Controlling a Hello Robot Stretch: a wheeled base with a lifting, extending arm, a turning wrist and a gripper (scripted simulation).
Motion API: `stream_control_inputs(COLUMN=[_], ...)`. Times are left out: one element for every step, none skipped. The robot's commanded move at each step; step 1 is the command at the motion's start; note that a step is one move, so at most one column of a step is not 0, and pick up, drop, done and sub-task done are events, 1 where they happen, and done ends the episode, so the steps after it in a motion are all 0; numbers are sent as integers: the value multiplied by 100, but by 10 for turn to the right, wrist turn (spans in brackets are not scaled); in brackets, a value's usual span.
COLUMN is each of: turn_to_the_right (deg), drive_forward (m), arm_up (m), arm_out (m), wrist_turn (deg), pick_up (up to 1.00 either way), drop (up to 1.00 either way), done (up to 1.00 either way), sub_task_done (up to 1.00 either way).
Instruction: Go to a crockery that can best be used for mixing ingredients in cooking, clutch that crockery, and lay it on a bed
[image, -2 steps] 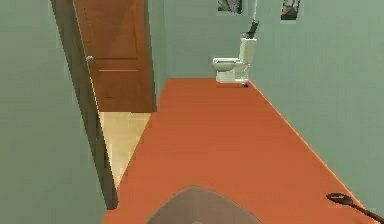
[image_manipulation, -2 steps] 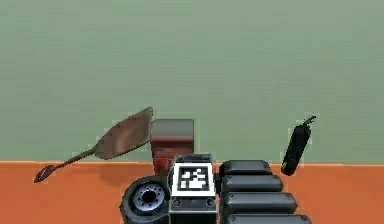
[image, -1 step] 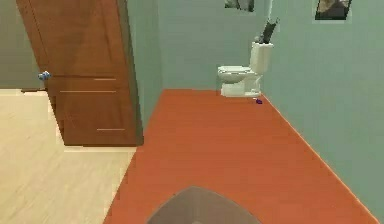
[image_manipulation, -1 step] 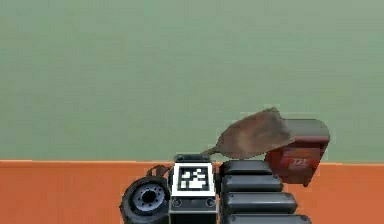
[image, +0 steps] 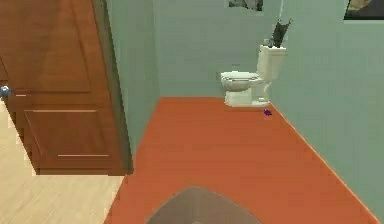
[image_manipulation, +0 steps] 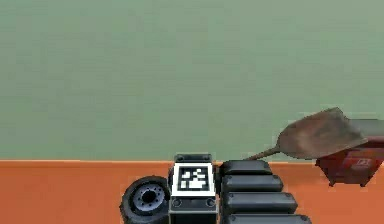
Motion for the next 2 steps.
stream_control_inputs(turn_to_the_right=[-450,-210], drive_forward=[0,0], arm_up=[0,0], arm_out=[0,0], wrist_turn=[0,0], pick_up=[0,0], drop=[0,0], done=[0,0], sub_task_done=[0,0])
